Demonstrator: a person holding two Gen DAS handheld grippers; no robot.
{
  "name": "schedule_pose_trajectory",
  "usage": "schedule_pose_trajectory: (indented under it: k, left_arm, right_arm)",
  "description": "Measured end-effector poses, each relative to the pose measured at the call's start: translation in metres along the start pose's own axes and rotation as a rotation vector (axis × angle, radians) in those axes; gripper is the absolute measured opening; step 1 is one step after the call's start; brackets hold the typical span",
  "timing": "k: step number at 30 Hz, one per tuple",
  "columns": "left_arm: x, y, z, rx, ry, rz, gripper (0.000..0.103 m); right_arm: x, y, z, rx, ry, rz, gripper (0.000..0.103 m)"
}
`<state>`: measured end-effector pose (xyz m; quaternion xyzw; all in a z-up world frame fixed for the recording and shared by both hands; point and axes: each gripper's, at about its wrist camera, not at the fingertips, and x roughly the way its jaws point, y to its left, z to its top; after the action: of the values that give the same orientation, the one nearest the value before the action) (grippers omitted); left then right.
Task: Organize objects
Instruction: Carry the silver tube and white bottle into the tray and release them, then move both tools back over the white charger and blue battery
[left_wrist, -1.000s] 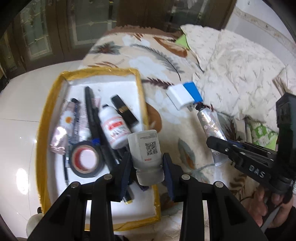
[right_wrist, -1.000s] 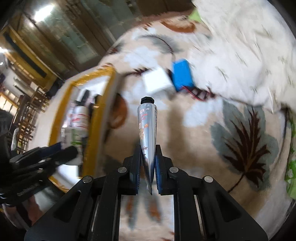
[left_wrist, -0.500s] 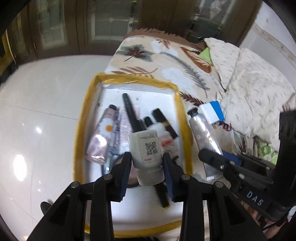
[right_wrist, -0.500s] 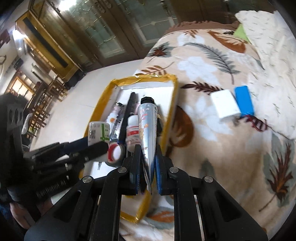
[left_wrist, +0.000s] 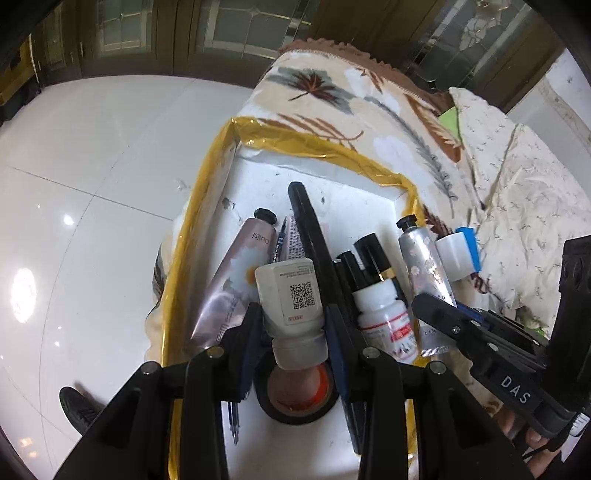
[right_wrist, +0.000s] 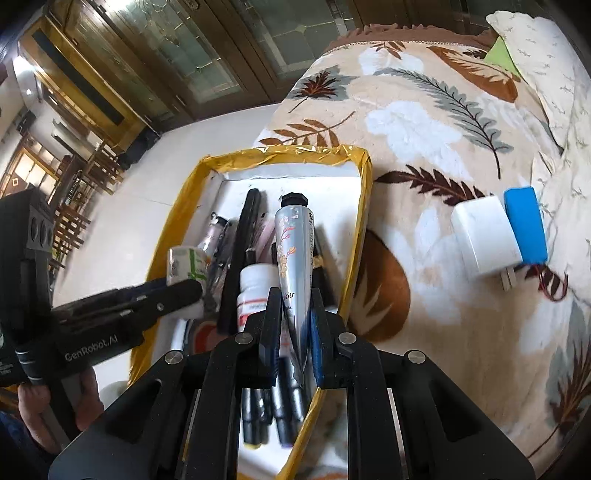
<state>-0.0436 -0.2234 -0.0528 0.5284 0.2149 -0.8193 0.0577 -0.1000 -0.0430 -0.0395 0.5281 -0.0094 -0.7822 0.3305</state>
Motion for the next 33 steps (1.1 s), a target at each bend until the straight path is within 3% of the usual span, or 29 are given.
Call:
schedule_pose_trajectory:
  k: [13,21,24,27,33]
  left_arm:
    - [0.011,0.014,0.005,-0.038,-0.001,-0.004,0.034]
    - [0.007,0.013,0.001,-0.041,-0.03,-0.021,0.035]
    - [0.002,0.015,-0.002,-0.061,-0.045,-0.043,0.05]
    - [-0.01,0.019,-0.002,-0.087,-0.103,-0.049,0.062]
    - [-0.038,0.008,-0.011,-0.05,-0.213,-0.077,0.063]
  right_arm:
    - [0.028,0.006,0.009,-0.033,0.036,-0.009,0.013]
    - [0.029,0.0,0.011,0.005,0.048,0.031,0.015]
    - [0.023,-0.005,0.012,0.024,0.045,0.063,0.022]
    - [0.008,-0.007,0.013,0.026,0.014,0.081,0.039]
    - [-0.037,-0.028,-0.001,0.048,-0.063,0.092,0.042]
